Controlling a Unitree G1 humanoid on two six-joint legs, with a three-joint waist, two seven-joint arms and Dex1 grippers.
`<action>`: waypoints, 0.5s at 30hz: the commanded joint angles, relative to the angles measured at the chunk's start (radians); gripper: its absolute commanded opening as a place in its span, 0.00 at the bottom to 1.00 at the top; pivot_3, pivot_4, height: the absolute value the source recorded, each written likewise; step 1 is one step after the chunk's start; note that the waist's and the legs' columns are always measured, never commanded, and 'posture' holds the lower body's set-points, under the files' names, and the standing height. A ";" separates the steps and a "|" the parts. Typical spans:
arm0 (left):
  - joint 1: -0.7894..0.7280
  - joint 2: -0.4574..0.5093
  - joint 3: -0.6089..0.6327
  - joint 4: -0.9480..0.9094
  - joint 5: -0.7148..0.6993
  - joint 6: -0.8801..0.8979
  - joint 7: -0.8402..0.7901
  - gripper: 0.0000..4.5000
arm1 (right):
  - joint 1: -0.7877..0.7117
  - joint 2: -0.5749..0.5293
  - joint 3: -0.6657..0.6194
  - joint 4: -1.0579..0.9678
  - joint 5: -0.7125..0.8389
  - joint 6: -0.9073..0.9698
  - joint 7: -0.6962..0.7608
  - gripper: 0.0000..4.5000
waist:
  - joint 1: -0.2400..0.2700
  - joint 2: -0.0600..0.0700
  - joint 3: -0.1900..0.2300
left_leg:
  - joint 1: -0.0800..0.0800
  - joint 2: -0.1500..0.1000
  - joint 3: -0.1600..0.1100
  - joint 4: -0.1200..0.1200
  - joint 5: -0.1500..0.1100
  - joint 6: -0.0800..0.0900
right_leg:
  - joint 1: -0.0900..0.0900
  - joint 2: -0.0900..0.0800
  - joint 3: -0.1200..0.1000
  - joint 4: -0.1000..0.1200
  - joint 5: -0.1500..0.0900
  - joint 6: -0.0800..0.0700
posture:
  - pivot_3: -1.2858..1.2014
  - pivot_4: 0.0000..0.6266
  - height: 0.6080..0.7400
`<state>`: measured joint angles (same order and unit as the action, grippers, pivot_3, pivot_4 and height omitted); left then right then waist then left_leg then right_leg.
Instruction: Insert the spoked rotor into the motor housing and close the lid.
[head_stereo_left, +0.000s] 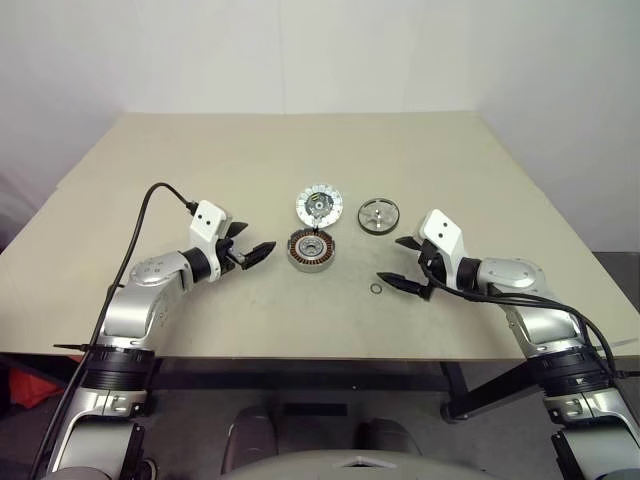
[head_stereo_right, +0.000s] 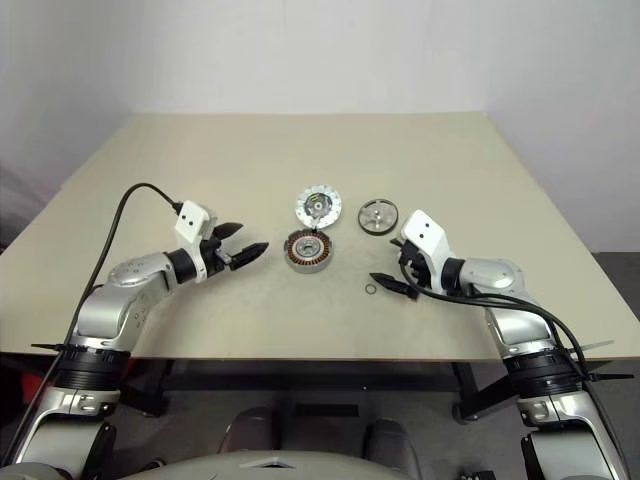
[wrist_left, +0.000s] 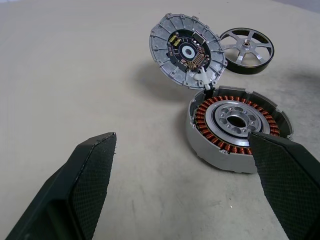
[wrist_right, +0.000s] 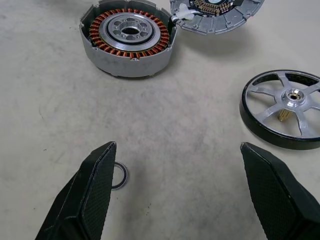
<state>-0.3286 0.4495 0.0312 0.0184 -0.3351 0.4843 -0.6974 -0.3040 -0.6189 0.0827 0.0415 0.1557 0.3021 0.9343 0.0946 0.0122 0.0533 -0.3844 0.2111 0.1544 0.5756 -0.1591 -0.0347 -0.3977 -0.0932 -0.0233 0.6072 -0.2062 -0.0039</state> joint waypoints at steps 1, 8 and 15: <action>-0.024 0.005 0.005 -0.021 -0.004 -0.013 -0.007 0.99 | -0.033 -0.012 -0.008 -0.053 0.005 0.011 -0.005 1.00 | 0.000 0.000 0.000 | 0.000 0.000 0.000 0.000 0.000 0.000 | 0.000 0.000 0.000 0.000 0.000 0.000 | 0.52 0.00 1.00; -0.022 0.004 0.006 -0.023 -0.004 -0.013 -0.003 0.99 | -0.036 -0.017 -0.010 -0.041 0.002 0.004 0.001 1.00 | 0.000 0.000 0.000 | 0.000 0.000 0.000 0.000 0.000 0.000 | 0.000 0.000 0.000 0.000 0.000 0.000 | 0.52 0.00 1.00; -0.030 0.001 0.004 -0.013 -0.001 -0.019 -0.005 0.99 | -0.034 -0.016 -0.011 0.018 -0.007 -0.049 0.004 1.00 | 0.000 0.000 0.000 | 0.000 0.000 0.000 0.000 0.000 0.000 | 0.000 0.000 0.000 0.000 0.000 0.000 | 0.52 0.00 1.00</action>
<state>-0.3359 0.4481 0.0312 0.0224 -0.3342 0.4830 -0.6971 -0.3122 -0.6255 0.0826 0.0614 0.1520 0.2831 0.9371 0.0947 0.0121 0.0533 -0.3844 0.2110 0.1544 0.5756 -0.1590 -0.0347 -0.3976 -0.0933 -0.0234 0.6073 -0.2062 -0.0040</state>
